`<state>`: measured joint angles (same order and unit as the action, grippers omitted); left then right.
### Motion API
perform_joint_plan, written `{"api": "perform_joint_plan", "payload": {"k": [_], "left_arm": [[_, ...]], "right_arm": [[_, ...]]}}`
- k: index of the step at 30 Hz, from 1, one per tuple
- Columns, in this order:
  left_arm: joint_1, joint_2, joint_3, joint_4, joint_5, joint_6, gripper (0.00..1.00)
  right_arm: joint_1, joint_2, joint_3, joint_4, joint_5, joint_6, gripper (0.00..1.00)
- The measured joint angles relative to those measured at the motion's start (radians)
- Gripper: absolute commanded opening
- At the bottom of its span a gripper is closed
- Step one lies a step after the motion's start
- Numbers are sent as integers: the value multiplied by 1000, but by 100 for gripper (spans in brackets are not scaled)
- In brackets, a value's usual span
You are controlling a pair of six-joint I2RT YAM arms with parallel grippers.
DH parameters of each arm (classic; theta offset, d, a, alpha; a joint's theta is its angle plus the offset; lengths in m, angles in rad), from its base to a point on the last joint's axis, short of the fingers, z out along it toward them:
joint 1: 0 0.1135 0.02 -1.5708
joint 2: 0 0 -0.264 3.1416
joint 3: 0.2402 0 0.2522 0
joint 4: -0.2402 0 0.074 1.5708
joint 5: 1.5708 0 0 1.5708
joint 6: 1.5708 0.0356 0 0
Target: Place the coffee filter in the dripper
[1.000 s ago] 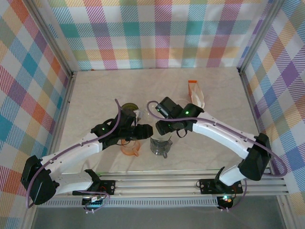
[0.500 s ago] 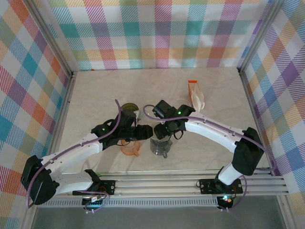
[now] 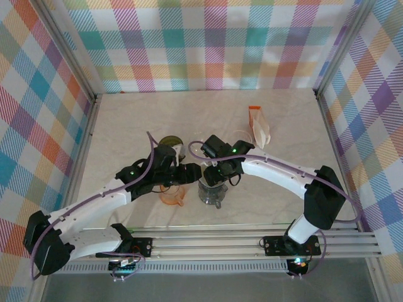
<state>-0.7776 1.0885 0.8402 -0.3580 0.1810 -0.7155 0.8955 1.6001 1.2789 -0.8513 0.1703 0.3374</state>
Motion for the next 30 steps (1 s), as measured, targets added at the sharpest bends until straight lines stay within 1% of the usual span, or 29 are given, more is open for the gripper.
{"api": "perform_joint_plan", "payload": {"k": [2, 5, 8, 10, 15, 18, 30], "left_arm": [[0, -17, 0, 4, -9, 0, 63], [0, -21, 0, 21, -8, 1, 68], [0, -7, 0, 31, -3, 2, 67], [0, 8, 0, 35, -2, 1, 64], [0, 46, 0, 39, -3, -1, 47], [0, 48, 0, 37, -6, -2, 40], [-1, 47, 0, 25, -2, -3, 29]], "right_arm": [[0, 0, 0, 3, 0, 1, 63], [0, 0, 0, 3, 0, 4, 63], [0, 0, 0, 3, 0, 8, 63], [0, 0, -1, 3, 0, 8, 63], [0, 0, -1, 3, 0, 14, 64], [0, 0, -1, 3, 0, 15, 64], [0, -1, -1, 6, 0, 19, 65]]}}
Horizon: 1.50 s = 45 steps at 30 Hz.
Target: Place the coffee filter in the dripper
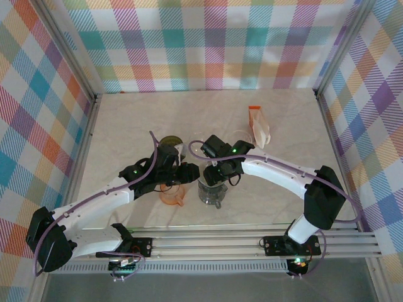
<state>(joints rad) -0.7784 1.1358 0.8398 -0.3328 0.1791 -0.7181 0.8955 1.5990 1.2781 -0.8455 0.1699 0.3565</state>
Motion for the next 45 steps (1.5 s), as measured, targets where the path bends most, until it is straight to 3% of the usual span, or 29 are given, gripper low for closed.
{"api": "perform_joint_plan", "payload": {"k": [27, 45], "left_arm": [[0, 0, 0, -1, 3, 0, 27], [0, 4, 0, -1, 3, 0, 28]], "right_arm": [[-55, -185, -9, -37, 84, 8, 64], [-57, -163, 50, 0, -13, -105, 69]]}}
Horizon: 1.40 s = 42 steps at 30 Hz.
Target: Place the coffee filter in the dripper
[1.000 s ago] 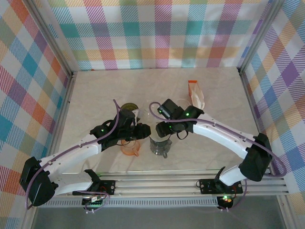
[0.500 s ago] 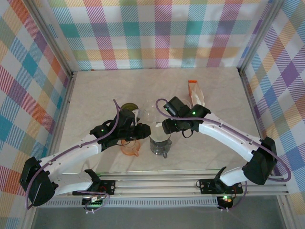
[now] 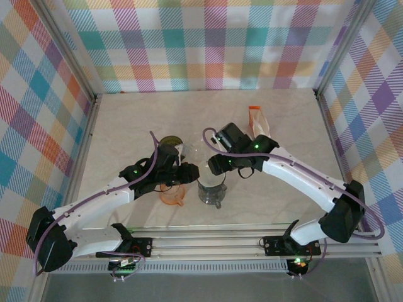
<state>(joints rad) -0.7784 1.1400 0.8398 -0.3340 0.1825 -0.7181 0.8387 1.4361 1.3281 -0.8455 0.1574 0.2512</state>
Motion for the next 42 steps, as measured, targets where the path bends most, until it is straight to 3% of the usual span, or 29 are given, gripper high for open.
{"api": "perform_joint_plan", "payload": {"k": [12, 20, 42], "left_arm": [[0, 10, 0, 0, 0, 0, 28], [0, 10, 0, -1, 0, -4, 40], [0, -60, 0, -5, -10, -31, 60]], "right_arm": [[0, 92, 38, 16, 43, 24, 68], [0, 91, 38, 18, 66, 51, 70], [0, -167, -89, 72, 67, 113, 70]]}}
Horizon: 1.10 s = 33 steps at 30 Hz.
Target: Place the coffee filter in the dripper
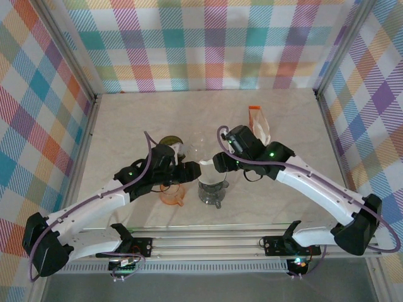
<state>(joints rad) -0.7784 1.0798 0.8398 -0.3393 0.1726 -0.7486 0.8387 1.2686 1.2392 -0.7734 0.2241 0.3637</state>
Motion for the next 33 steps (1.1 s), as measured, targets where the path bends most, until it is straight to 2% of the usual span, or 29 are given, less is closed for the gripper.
{"api": "perform_joint_plan", "payload": {"k": [5, 10, 14, 17, 25, 28, 33], "left_arm": [[0, -48, 0, -20, -15, -3, 67], [0, -154, 0, -79, -75, -3, 72], [0, -274, 0, -134, -150, -4, 78], [0, -359, -2, -173, -220, -14, 83], [0, -564, -128, -256, -378, -70, 95], [0, -615, -166, -309, -404, -79, 93], [0, -599, -171, -388, -422, -81, 78]], "right_arm": [[0, -88, -64, 16, 18, 27, 70], [0, -218, -154, 31, 37, 55, 70], [0, -315, -229, 49, 54, 74, 72], [0, -386, -301, 72, 58, 88, 78], [0, -561, -496, 126, 67, 110, 78], [0, -616, -548, 126, 64, 124, 78], [0, -655, -614, 127, 32, 143, 78]]}}
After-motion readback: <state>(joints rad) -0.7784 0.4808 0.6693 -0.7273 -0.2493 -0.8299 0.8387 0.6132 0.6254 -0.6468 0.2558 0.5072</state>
